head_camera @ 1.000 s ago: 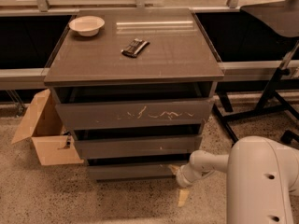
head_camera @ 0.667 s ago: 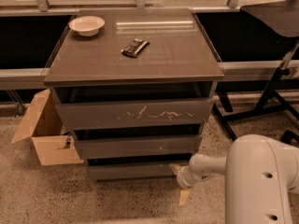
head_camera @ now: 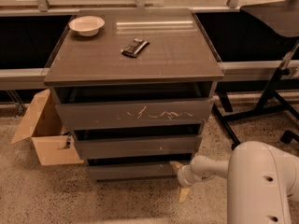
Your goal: Open bottom drawer
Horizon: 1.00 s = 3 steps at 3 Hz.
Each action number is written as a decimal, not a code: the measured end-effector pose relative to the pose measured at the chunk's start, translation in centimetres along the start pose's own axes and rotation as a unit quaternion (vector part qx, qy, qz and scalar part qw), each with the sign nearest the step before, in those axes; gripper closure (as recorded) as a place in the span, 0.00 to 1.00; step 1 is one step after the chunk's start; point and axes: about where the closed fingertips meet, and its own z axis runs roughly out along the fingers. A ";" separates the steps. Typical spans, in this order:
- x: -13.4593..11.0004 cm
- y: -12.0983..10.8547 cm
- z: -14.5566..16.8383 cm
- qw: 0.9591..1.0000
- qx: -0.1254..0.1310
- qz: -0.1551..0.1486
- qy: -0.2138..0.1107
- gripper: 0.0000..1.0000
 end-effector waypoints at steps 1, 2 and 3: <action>0.4 -1.8 0.6 1.000 0.022 -0.011 -0.016 0.00; 0.6 -3.5 1.6 0.999 0.031 -0.017 -0.027 0.00; 0.8 -5.0 2.9 0.999 0.027 -0.014 -0.031 0.00</action>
Offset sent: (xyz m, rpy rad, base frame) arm 0.0680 0.0068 -0.0099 0.0843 -0.0956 0.0249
